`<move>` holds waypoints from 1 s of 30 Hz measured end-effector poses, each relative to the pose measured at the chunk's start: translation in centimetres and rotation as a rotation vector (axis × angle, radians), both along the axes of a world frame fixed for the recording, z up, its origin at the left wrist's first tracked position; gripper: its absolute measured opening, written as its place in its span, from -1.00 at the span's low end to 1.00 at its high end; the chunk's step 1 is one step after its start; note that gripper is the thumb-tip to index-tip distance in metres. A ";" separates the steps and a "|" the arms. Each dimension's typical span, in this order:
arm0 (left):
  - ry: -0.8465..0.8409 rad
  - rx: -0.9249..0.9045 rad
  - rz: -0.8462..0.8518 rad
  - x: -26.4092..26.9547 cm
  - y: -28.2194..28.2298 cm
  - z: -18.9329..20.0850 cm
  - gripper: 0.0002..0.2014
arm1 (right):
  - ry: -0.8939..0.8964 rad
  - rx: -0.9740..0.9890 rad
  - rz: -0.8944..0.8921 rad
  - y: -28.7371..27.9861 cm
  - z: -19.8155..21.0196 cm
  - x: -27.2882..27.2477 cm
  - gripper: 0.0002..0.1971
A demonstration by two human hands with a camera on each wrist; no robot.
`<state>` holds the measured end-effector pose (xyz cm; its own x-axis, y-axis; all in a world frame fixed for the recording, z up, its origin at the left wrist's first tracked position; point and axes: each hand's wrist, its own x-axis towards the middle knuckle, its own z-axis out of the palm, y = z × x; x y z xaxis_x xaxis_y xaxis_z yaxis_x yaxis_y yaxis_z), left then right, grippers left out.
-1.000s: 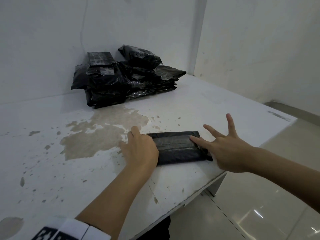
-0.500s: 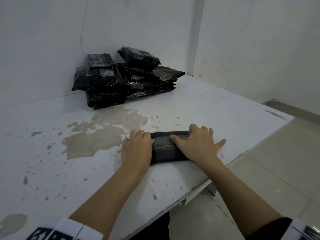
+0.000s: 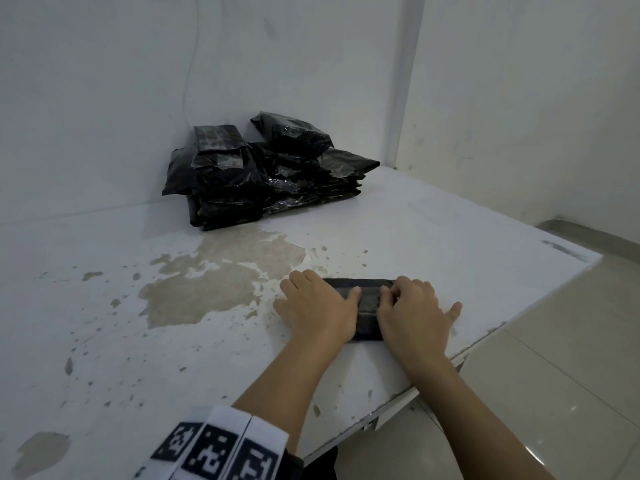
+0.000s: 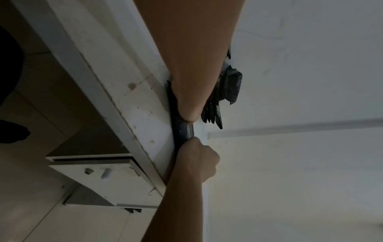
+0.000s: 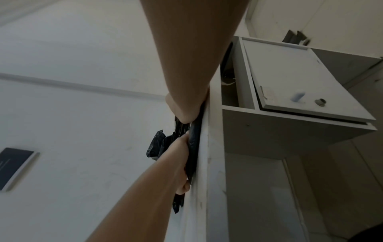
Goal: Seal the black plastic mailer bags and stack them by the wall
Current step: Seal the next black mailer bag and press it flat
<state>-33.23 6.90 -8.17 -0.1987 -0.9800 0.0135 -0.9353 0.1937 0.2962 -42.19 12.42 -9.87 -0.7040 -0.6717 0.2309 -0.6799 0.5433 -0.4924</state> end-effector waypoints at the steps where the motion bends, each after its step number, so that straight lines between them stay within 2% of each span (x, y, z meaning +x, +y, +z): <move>1: 0.021 0.000 0.012 0.1 -0.1 -0.1 -0.30 | -0.010 0.002 -0.006 0.0 0.0 0.0 -0.80; 9: 0.104 -0.004 0.010 0.9 -0.7 -0.5 -0.61 | -0.099 -0.021 -0.065 0.1 0.9 0.0 -0.81; 10: 0.120 -0.011 0.010 1.0 -0.7 -0.6 -0.63 | -0.117 -0.006 -0.065 0.1 1.2 0.0 -0.77; 13: 0.144 -0.028 0.021 1.1 -0.7 -0.8 -0.66 | -0.108 0.120 -0.050 -0.4 1.6 0.1 -0.46; 14: 0.148 -0.028 0.025 1.1 -0.7 -0.9 -0.67 | -0.107 0.132 -0.051 -0.6 1.6 0.0 -0.45; 17: 0.162 -0.036 0.014 1.3 -0.6 -0.9 -0.68 | -0.155 0.032 -0.090 -0.8 1.7 -0.5 -0.63; 21: 0.203 -0.063 -0.056 2.1 -0.9 -1.1 -0.74 | -0.146 -0.054 -0.067 -0.6 1.1 -1.9 -0.62; 24: 0.382 -0.025 -0.121 3.4 -1.5 -1.3 -0.84 | -0.119 -0.137 0.015 -0.4 0.3 -2.6 -0.58; 27: 0.596 0.073 -0.151 5.0 -1.8 -1.0 -0.84 | -0.125 -0.214 0.111 0.0 -0.3 -3.5 -0.59; 30: 0.615 0.103 -0.252 6.6 -1.5 -0.9 -0.70 | -0.138 -0.225 0.252 1.2 -0.1 -4.3 -0.67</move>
<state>-26.68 5.41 -9.10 -0.4073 -0.9071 0.1057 -0.5206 0.3257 0.7892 -46.50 13.66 -9.93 -0.5578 -0.7710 0.3073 -0.6976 0.2350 -0.6769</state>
